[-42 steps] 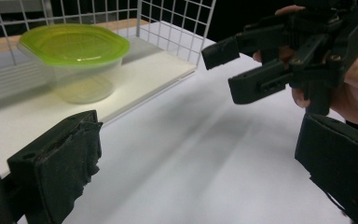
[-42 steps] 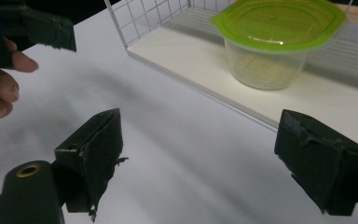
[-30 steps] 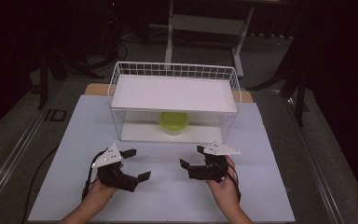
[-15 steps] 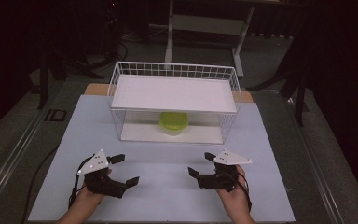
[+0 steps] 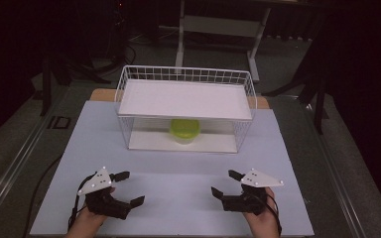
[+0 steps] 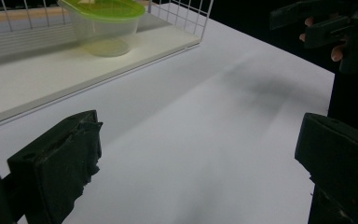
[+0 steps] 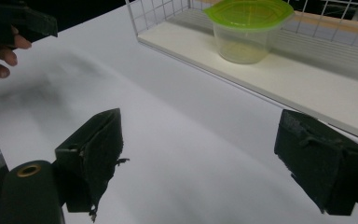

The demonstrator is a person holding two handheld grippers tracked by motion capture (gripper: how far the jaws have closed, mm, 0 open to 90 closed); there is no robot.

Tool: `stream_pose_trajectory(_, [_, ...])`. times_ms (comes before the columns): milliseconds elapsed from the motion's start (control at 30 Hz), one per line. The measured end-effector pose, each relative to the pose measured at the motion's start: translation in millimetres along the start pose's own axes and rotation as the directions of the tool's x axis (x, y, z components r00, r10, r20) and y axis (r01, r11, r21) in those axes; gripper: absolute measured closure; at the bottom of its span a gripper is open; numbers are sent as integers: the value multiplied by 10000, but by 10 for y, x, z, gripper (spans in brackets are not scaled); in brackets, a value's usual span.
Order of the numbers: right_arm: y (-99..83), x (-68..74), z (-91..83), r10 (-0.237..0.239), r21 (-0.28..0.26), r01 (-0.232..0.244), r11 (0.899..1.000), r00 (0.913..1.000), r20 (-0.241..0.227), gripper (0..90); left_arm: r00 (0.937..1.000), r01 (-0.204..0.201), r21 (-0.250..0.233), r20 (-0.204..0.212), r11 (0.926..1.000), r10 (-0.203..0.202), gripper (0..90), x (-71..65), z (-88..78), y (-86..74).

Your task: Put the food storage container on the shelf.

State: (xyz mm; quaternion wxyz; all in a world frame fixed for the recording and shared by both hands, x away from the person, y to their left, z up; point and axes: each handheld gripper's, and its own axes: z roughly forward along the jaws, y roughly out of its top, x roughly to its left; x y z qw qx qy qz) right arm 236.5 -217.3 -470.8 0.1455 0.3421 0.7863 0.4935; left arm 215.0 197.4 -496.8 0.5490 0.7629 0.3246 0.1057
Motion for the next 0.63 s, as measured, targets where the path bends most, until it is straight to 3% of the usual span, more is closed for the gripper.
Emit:
stream_pose_trajectory(200, [-63,-51,-17,205,4,-205,9998,9998,15,153,10000,-83,-70,16,9999,83,12,-13,-4,-4])
stream_pose_trajectory(367, [-109,-101,-4,212,68,-213,9998,9997,86,152,10000,56,-216,-6,9998,-56,12,15,1,-34])
stream_pose_trajectory(633, [-140,-135,15,100,120,-103,9999,9997,217,153,9999,-90,-211,-99,9997,88,12,21,13,-36])
